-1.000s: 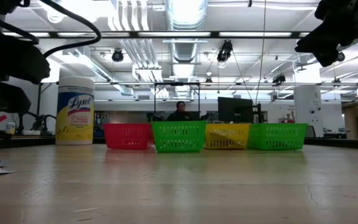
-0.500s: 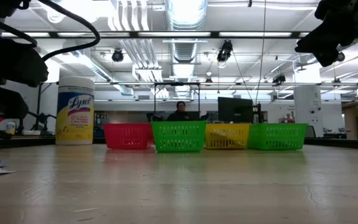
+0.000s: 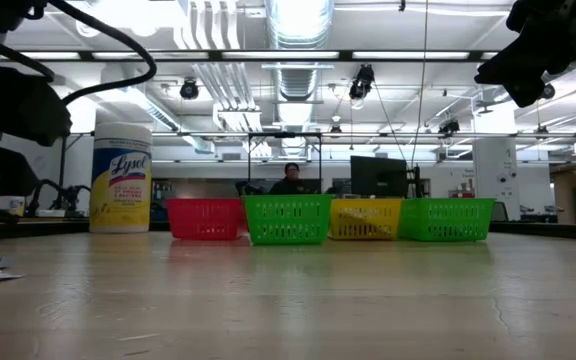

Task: Pick & Place First Aid Supplies
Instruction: Put the ointment pack into the red basket

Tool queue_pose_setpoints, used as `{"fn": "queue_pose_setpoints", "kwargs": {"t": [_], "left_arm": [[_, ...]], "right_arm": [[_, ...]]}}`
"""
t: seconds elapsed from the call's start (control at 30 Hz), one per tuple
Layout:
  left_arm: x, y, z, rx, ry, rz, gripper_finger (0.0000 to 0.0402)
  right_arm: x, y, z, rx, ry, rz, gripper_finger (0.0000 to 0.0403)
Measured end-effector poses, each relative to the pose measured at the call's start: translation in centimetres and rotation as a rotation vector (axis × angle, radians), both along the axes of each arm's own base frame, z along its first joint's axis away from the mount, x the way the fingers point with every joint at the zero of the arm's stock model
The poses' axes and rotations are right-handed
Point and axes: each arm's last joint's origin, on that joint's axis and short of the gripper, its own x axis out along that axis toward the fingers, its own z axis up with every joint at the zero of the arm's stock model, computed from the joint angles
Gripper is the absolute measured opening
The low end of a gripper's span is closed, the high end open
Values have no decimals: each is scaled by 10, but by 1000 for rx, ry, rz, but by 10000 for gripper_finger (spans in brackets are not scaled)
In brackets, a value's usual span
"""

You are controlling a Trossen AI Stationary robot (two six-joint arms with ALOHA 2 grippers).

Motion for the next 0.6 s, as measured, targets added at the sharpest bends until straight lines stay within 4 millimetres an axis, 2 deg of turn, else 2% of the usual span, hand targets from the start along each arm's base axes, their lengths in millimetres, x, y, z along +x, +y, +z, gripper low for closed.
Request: {"fn": "queue_pose_setpoints", "kwargs": {"t": [0.3, 0.6], "left_arm": [[3, -2, 1, -27, -33, 16, 67], [-2, 0, -8, -67, 16, 86, 26]], "right_arm": [[0, 0, 0, 0, 0, 0, 80], [0, 0, 0, 0, 0, 0, 81]]}}
